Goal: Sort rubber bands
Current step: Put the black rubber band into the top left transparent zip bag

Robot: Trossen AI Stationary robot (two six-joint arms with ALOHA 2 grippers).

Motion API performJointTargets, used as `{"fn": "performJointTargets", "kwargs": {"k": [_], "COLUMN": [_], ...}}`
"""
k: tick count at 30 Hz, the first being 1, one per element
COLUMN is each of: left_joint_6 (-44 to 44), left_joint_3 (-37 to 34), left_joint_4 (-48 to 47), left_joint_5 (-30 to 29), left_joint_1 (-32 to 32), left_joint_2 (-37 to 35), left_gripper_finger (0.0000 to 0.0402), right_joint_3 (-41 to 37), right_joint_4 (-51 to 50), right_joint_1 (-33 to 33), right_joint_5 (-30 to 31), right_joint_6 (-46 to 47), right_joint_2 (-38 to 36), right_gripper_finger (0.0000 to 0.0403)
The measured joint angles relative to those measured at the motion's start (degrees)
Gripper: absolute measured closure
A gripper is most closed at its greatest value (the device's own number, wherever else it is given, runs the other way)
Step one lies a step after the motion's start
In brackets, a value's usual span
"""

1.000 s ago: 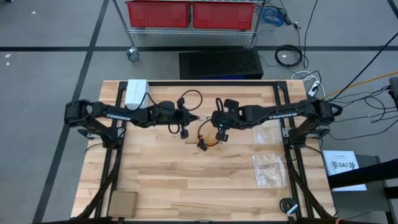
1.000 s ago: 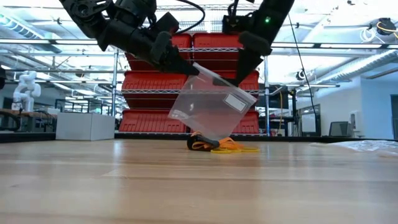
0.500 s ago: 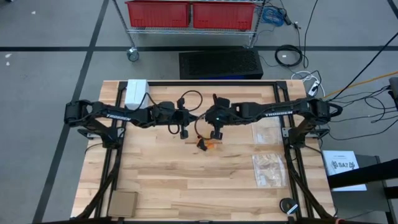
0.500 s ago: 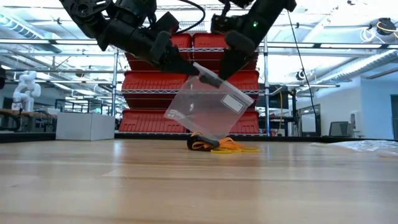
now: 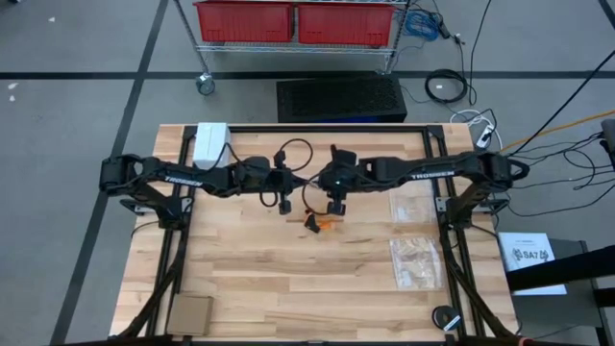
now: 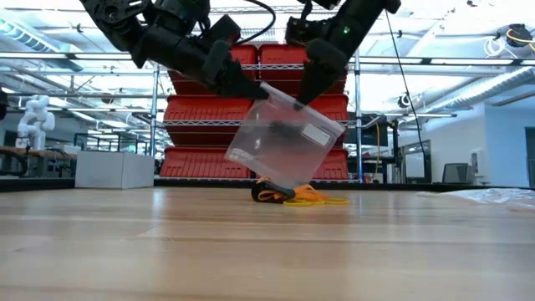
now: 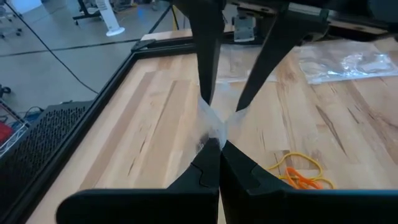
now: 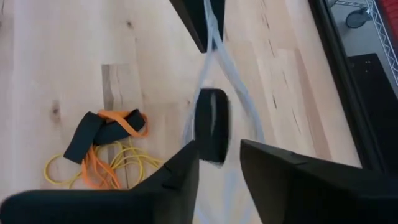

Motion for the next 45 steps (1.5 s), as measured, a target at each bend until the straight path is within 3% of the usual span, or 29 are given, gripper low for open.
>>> {"fn": "performJointTargets", "kwargs": {"k": [7, 15, 22, 26, 34, 40, 45], "left_joint_6": [-1.44, -1.45, -1.36, -1.12, -1.58, -1.58, -2.82], "left_joint_3": [0.00, 0.00, 0.00, 0.00, -0.87, -2.09, -3.80], "left_joint_4": [2.76, 3.00, 2.90, 2.15, 0.86, 0.13, 0.18], "left_joint_5": [0.00, 0.00, -0.57, -2.20, -4.09, -4.90, -4.90], "left_joint_1": [-0.53, -0.70, -0.59, 0.11, 2.49, 4.26, 5.03], "left_joint_2": [0.00, 0.00, 0.00, 0.00, 0.00, 0.00, 0.00], "left_gripper_finger": [0.0401, 0.0401, 0.0401, 0.0401, 0.0401, 0.0401, 0.0401], "right_joint_3": [0.00, 0.00, 0.00, 0.00, 0.02, -0.13, -5.20], "right_joint_4": [1.43, 5.24, 6.26, 3.00, 1.66, -0.54, 4.55], "right_joint_1": [-0.27, -0.81, -1.52, -2.07, -2.01, 0.60, 6.51], "right_joint_5": [-0.13, -0.09, -1.43, -0.76, 0.26, -9.02, -10.61], "right_joint_6": [-1.45, -3.50, -2.46, -1.66, 1.03, 7.25, 7.85], "right_joint_2": [0.25, 0.29, 0.29, -0.03, -4.90, -7.10, -3.97], "right_gripper_finger": [0.0285, 0.0389, 0.0401, 0.0375, 0.0274, 0.0225, 0.0218]}}
